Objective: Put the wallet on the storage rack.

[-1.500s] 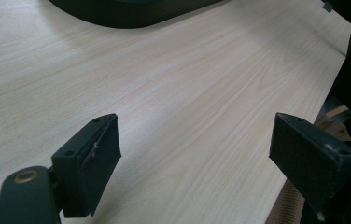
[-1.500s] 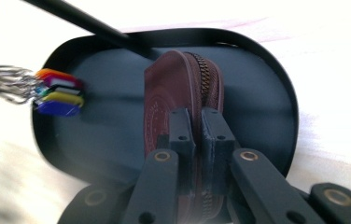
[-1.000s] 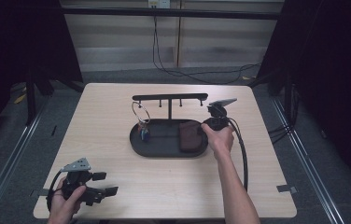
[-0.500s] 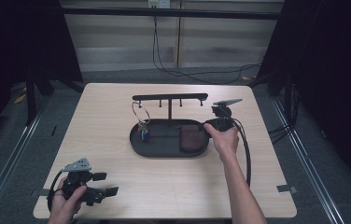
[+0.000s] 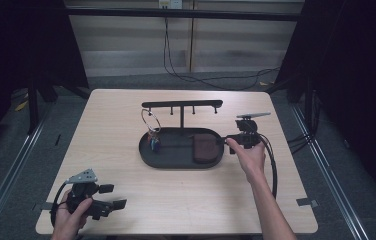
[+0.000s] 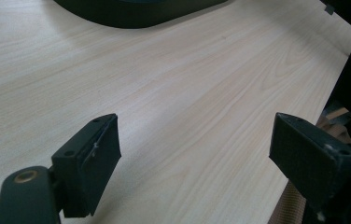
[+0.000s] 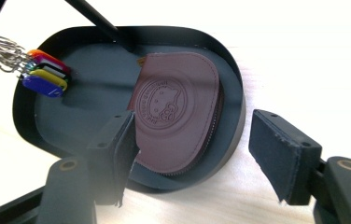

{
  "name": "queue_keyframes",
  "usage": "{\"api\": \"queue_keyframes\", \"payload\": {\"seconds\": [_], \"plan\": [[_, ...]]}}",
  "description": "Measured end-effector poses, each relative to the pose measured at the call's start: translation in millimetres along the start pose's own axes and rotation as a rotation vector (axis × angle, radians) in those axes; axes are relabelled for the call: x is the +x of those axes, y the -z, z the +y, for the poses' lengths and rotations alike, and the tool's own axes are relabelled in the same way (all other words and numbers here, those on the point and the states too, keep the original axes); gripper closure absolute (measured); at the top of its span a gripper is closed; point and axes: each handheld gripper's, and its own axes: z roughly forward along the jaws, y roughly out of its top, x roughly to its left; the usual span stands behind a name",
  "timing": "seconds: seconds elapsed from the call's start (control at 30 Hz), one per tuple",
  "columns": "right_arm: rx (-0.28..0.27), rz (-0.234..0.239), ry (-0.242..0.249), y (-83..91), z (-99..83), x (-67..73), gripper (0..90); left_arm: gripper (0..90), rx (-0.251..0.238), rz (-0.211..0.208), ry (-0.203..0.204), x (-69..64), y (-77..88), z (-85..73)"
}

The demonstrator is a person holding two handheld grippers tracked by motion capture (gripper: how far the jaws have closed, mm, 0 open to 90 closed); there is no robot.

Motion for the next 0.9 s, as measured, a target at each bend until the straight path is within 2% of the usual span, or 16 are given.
{"api": "queue_keyframes", "payload": {"seconds": [0.23, 0.37, 0.57, 0.8, 0.9], "plan": [[-0.036, 0.015, 0.023, 10.8, -14.3, -0.4, 31.1, 16.2, -0.011, 0.012, 0.015, 1.8, 1.6, -0.4], [-0.053, 0.023, 0.053, 14.8, -24.3, 0.0, 29.4, 16.3, -0.012, 0.013, 0.015, 1.8, 1.6, -0.5], [-0.067, 0.039, 0.058, 21.0, -41.7, -2.9, 28.4, 16.3, -0.013, 0.017, 0.02, 2.0, 2.0, -0.9], [-0.066, 0.011, 0.109, 36.7, -67.8, -3.6, 28.3, 16.3, -0.009, 0.02, 0.022, 2.3, 0.8, -0.5], [-0.088, 0.006, 0.118, 46.3, -80.7, -5.7, 28.3, 16.3, -0.017, 0.021, 0.029, 1.8, 0.8, -0.6]]}}
